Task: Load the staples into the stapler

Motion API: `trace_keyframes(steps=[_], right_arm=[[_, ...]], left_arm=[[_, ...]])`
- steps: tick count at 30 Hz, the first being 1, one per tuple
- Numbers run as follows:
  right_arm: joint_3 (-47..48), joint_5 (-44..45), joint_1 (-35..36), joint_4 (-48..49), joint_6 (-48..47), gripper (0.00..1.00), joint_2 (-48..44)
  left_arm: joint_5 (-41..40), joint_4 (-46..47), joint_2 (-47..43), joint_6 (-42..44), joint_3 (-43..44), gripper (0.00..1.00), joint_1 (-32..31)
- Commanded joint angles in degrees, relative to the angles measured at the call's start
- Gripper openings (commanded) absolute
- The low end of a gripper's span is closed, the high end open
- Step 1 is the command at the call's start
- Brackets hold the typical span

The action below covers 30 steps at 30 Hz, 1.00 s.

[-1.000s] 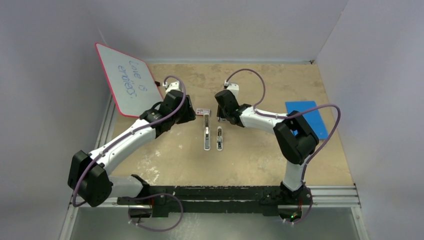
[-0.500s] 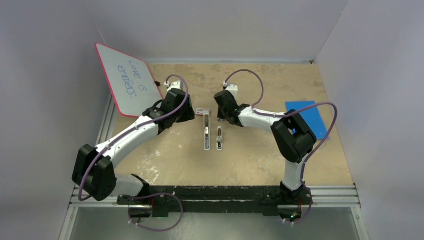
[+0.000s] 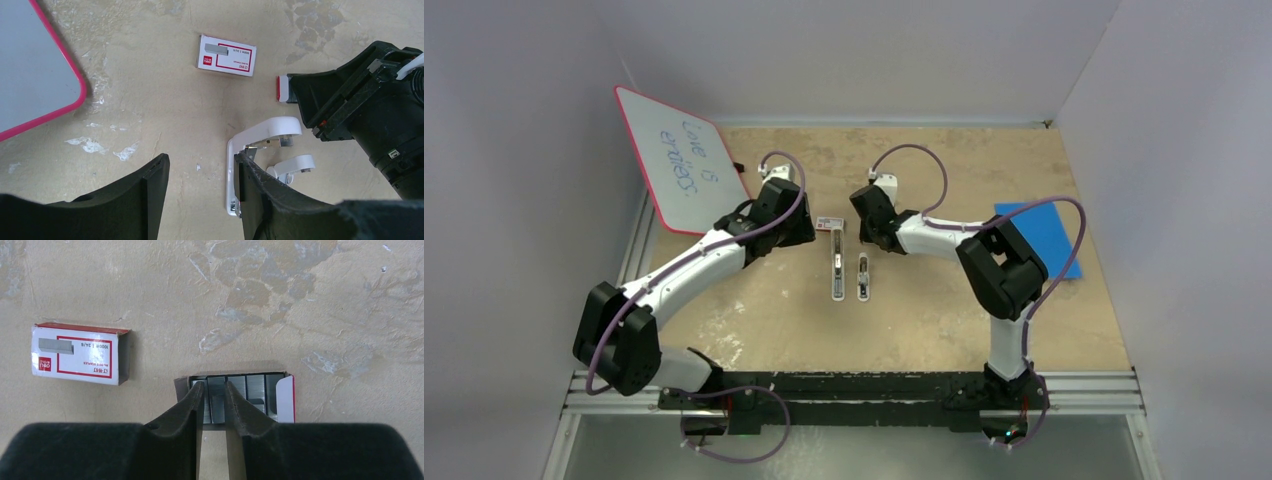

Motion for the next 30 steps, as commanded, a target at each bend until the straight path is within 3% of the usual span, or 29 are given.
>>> trace_keyframes(steps=[1, 11, 30], right_arm=[[1.52, 2.04, -0.24, 0.16, 0.01, 0.24, -0.90], [1.27, 4.14, -0.23, 0.16, 0.05, 0.31, -2.51], [-0.41, 2.16, -0.18, -1.72, -0.50, 0.28, -0.86]], left_arm=[[0.80, 1.40, -0.08, 0.95, 2.40, 0.49, 0.36], [0.71, 0.72, -0.05, 0.97, 2.45, 0.49, 0.35], [1.59, 0.46, 0.45, 0.80, 2.27, 0.49, 0.36]])
